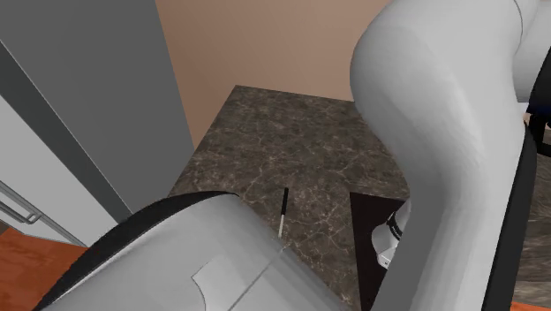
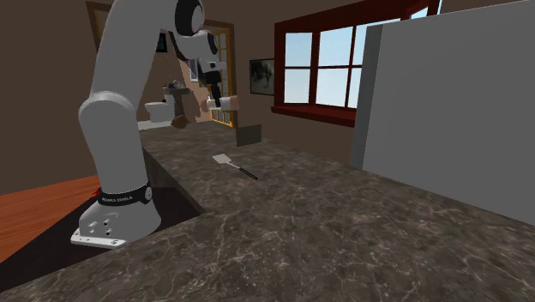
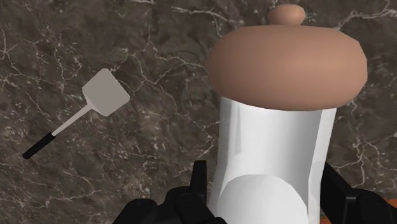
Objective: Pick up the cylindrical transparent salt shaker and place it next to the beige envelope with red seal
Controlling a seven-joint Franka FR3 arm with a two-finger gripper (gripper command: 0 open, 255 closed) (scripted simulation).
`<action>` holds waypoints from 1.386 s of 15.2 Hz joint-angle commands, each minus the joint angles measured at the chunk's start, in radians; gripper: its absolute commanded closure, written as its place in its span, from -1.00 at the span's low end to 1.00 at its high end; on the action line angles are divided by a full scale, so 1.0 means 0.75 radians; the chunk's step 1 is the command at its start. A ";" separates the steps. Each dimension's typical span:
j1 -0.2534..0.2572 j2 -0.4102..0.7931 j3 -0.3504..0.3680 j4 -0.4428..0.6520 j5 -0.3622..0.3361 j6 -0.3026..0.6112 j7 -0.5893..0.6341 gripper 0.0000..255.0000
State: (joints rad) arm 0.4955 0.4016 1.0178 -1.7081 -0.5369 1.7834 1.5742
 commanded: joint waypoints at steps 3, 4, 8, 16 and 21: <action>0.152 0.145 -0.064 0.147 -0.093 -0.058 0.066 1.00; 0.153 0.150 -0.067 0.136 -0.098 -0.044 0.072 1.00; 0.155 0.174 -0.083 0.093 -0.122 0.009 0.095 1.00; 0.170 0.231 -0.121 0.026 -0.178 0.108 0.144 1.00; 0.185 0.273 -0.150 -0.006 -0.218 0.166 0.176 1.00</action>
State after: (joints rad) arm 0.6293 0.5981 0.9108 -1.7080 -0.6931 1.8978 1.6992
